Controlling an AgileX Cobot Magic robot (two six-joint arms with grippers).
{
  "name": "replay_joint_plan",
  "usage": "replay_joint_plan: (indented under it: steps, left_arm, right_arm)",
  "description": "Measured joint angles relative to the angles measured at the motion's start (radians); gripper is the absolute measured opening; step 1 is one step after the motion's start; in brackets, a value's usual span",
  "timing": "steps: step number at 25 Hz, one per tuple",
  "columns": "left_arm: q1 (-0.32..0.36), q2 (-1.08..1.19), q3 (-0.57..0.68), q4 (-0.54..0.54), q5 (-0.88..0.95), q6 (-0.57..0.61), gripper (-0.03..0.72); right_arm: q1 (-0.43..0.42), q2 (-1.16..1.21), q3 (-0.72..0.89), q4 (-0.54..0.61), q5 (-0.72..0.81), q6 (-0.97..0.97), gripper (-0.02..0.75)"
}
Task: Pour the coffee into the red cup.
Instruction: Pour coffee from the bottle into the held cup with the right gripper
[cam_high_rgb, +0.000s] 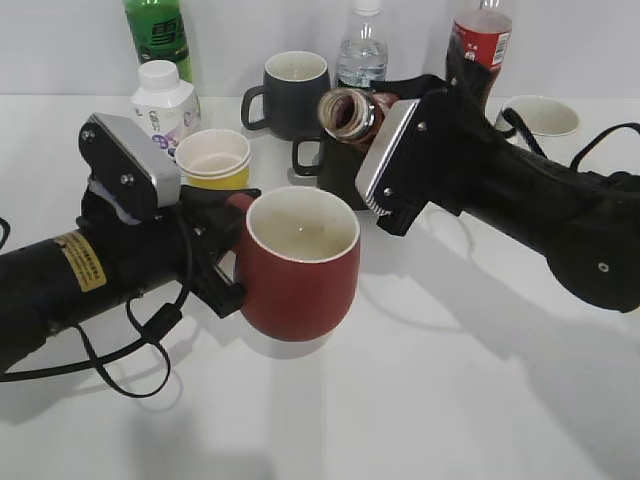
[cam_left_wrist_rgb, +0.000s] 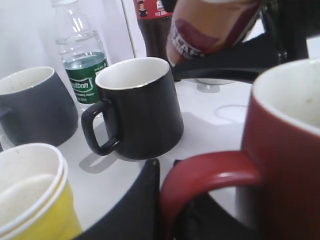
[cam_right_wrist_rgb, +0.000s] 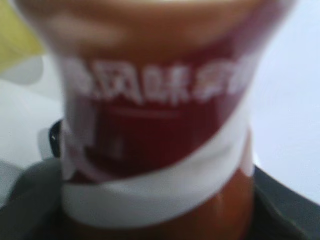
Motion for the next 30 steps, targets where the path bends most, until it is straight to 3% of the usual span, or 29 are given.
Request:
replay_joint_plan:
  steps: [12, 30]
  left_arm:
    - [0.0, 0.0, 0.0, 0.002, -0.037, 0.045, 0.049]
    - [0.0, 0.007, 0.0, 0.015, -0.033, 0.086, 0.049]
  right_arm:
    - [0.0, 0.0, -0.006, -0.009, -0.046, -0.259, 0.503]
    - [0.0, -0.004, -0.007, -0.076, -0.077, -0.45, 0.503]
